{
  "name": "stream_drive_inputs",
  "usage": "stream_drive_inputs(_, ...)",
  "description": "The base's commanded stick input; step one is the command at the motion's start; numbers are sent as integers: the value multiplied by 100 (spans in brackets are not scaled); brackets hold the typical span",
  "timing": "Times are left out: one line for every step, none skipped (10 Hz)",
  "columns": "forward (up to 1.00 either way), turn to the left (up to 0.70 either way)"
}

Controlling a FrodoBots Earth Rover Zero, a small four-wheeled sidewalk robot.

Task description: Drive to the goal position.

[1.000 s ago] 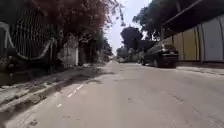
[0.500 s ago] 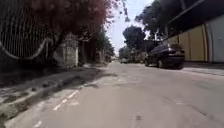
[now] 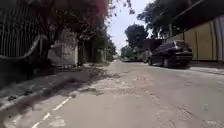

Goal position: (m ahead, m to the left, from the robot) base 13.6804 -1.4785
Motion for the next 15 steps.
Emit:
stream_drive_inputs(100, 2)
stream_drive_inputs(100, 2)
stream_drive_inputs(100, 2)
stream_drive_inputs(100, 2)
stream_drive_inputs(100, 2)
stream_drive_inputs(100, 2)
stream_drive_inputs(100, 2)
stream_drive_inputs(100, 2)
stream_drive_inputs(100, 2)
stream_drive_inputs(100, 2)
stream_drive_inputs(100, 2)
stream_drive_inputs(100, 2)
stream_drive_inputs(100, 2)
stream_drive_inputs(100, 2)
stream_drive_inputs(100, 2)
